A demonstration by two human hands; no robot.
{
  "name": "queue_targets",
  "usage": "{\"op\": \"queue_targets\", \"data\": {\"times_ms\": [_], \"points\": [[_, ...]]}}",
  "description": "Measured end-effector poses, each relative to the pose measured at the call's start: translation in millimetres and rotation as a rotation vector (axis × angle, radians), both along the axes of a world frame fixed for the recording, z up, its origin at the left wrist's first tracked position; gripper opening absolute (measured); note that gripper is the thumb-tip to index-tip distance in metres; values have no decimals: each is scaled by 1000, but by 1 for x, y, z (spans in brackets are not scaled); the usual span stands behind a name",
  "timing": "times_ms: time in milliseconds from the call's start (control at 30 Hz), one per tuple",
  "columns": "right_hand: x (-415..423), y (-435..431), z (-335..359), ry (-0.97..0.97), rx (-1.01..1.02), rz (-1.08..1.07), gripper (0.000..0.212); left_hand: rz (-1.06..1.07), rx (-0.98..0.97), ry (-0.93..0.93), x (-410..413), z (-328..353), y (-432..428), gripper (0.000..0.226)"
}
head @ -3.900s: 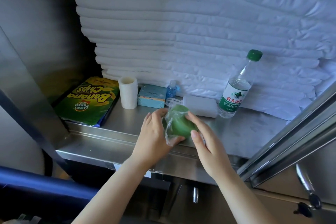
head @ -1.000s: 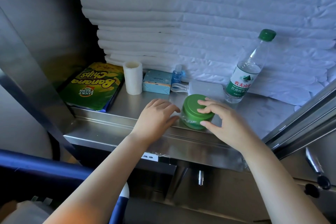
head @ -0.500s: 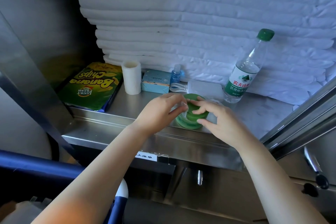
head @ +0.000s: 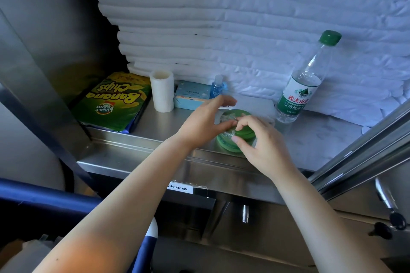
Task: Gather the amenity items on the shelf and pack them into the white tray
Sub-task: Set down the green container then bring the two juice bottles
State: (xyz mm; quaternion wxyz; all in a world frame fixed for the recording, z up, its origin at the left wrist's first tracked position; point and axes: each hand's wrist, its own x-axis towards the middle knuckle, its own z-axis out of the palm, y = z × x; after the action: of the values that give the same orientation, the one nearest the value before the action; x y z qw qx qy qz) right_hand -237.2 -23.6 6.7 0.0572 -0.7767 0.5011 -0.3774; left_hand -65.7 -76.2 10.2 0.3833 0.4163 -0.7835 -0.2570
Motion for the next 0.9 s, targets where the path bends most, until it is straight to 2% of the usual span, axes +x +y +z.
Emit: {"op": "queue_targets", "data": {"times_ms": [67, 133, 267, 400, 467, 600, 700, 833, 900], "points": [[-5, -1, 0, -27, 46, 72, 19, -40, 2, -21, -1, -1, 1, 25], [-10, -2, 1, -47, 89, 132, 29, -50, -3, -25, -2, -1, 1, 19], [-17, -2, 0, -52, 112, 128, 24, 6, 10, -40, -3, 1, 2, 19], [-16, 4, -9, -29, 23, 92, 24, 55, -8, -51, 0, 5, 6, 21], [-18, 4, -10, -56, 14, 85, 26, 51, -139, -120, 4, 7, 12, 29], [-23, 2, -10, -82, 23, 86, 27, 10, -562, -365, 15, -1, 25, 50], [-26, 2, -10, -111, 50, 98, 24, 2, -597, -481, 17, -12, 26, 43], [-29, 0, -11, -116, 86, 135, 21, 2, -590, -362, 21, -10, 17, 21], [-32, -2, -11, -127, 114, 165, 19, -9, -527, -273, 21, -5, 12, 17]]}}
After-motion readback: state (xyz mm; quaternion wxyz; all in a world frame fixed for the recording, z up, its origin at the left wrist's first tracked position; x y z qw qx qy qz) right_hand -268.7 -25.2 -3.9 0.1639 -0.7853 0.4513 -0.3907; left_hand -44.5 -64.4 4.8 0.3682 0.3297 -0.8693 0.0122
